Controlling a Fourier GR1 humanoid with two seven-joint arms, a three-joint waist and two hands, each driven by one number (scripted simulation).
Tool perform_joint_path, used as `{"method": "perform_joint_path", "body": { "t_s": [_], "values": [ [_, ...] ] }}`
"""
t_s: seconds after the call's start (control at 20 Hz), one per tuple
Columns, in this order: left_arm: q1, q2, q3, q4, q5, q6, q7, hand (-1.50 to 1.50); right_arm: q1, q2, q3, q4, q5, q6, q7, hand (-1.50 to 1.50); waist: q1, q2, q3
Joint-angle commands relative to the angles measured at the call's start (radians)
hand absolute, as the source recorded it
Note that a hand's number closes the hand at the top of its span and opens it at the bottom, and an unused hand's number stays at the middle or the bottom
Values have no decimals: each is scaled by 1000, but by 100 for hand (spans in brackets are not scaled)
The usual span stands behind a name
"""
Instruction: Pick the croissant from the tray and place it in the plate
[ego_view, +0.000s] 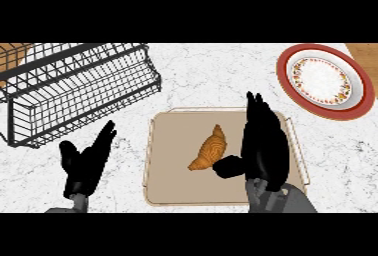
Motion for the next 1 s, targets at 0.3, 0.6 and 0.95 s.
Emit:
{"method": "perform_joint_path", "body": {
  "t_s": [0.3, 0.6, 0.95],
  "values": [
    [28, -6, 1, -6, 6, -19, 7, 0, -100, 40, 53, 168, -121, -37, 261, -150, 8, 4, -3],
    [-49, -50, -12, 46, -29, 27, 44, 0, -130, 40, 119, 259, -139, -141, 254, -150, 0, 5, -3],
    [-23, -38, 1, 32, -21, 9, 32, 0, -116, 40, 134, 331, -73, -92, 293, -150, -6, 3, -3]
  ]
}}
